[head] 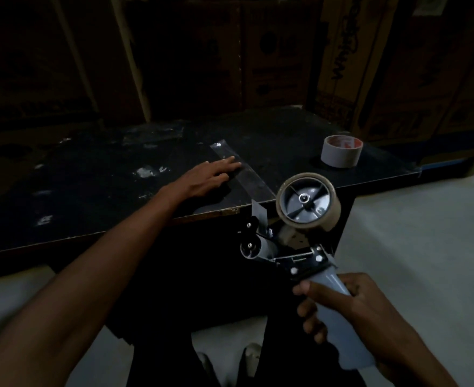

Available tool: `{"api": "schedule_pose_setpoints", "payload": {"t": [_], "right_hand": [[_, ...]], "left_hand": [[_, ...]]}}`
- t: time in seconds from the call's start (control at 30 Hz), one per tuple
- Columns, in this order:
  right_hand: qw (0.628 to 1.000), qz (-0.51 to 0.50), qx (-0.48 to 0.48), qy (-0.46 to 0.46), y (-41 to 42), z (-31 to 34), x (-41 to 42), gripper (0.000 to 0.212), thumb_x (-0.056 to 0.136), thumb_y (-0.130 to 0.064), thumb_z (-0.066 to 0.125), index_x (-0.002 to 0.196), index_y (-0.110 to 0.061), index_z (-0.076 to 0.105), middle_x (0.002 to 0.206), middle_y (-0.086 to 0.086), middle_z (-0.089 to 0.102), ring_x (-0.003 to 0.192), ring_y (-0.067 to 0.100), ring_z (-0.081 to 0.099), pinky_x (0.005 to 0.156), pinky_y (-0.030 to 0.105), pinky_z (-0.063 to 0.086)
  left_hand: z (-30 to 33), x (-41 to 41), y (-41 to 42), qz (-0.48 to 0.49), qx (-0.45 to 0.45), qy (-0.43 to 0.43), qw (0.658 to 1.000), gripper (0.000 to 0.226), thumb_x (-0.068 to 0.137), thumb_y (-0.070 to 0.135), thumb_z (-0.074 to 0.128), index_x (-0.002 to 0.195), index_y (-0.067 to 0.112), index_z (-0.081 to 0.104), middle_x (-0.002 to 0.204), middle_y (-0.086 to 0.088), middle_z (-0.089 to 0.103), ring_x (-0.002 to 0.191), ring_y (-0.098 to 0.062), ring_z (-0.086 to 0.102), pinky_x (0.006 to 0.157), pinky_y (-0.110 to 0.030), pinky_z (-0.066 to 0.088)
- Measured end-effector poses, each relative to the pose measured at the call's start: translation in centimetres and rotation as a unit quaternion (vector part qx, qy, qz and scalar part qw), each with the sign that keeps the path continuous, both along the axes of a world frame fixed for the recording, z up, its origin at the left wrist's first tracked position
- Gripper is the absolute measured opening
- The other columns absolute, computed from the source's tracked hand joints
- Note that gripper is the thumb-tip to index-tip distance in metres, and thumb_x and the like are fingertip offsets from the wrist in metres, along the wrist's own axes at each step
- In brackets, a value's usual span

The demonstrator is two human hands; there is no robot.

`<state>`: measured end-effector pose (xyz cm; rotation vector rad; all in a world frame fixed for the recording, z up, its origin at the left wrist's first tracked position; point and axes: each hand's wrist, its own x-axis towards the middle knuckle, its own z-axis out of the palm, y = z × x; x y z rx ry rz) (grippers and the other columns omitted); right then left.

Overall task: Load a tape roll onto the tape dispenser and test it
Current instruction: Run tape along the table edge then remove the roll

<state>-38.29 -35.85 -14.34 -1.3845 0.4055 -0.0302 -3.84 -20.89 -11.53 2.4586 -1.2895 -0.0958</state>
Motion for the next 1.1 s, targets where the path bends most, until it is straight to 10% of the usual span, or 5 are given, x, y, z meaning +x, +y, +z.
{"api": "schedule_pose_setpoints", "payload": {"t": [0.33, 0.6, 0.73, 1.1], "right_hand": [[0.989, 0.111, 0.095, -0.01, -3.4, 3.6, 4.1, 0.065, 0.044, -0.046, 0.096, 0.087, -0.001, 0.079, 0.069, 0.012, 0.067, 0.049, 0.018, 0.062, 0.041, 0.024, 0.049], [0.971, 0.105, 0.211, -0.031, -5.2, 7.1, 11.4, 0.031, 0.077, -0.026, 0.072, 0.087, 0.002, 0.08, 0.069, 0.006, 0.067, 0.049, 0.01, 0.06, 0.041, 0.017, 0.05], [0.961, 0.093, 0.259, -0.038, -5.5, 8.0, 14.8, 0.034, 0.079, -0.02, 0.068, 0.102, 0.006, 0.068, 0.069, 0.007, 0.065, 0.049, 0.009, 0.059, 0.04, 0.016, 0.049], [0.961, 0.09, 0.26, -0.042, -6.4, 7.6, 18.9, 0.046, 0.081, -0.018, 0.069, 0.118, 0.007, 0.059, 0.074, 0.008, 0.067, 0.052, 0.009, 0.061, 0.042, 0.016, 0.051]], "left_hand": [[0.7, -0.9, 0.4, 0.017, -0.154, 0.01, 0.988, 0.047, 0.096, 0.011, 0.05, 0.142, 0.018, 0.049, 0.147, -0.004, 0.05, 0.133, -0.014, 0.048, 0.113, -0.03, 0.037], [1.8, -3.0, 0.3, 0.081, -0.529, 0.131, 0.835, 0.031, 0.09, 0.006, 0.061, 0.119, 0.014, 0.066, 0.109, -0.009, 0.073, 0.099, -0.02, 0.071, 0.081, -0.029, 0.059], [2.0, -3.8, -1.1, 0.061, -0.54, 0.176, 0.82, 0.029, 0.091, 0.026, 0.062, 0.118, 0.032, 0.066, 0.12, -0.001, 0.069, 0.108, -0.013, 0.068, 0.077, -0.025, 0.058], [2.3, -2.4, -3.5, 0.129, -0.482, 0.076, 0.864, 0.032, 0.095, 0.021, 0.06, 0.125, 0.013, 0.065, 0.122, -0.002, 0.064, 0.109, -0.014, 0.064, 0.089, -0.047, 0.057]]}}
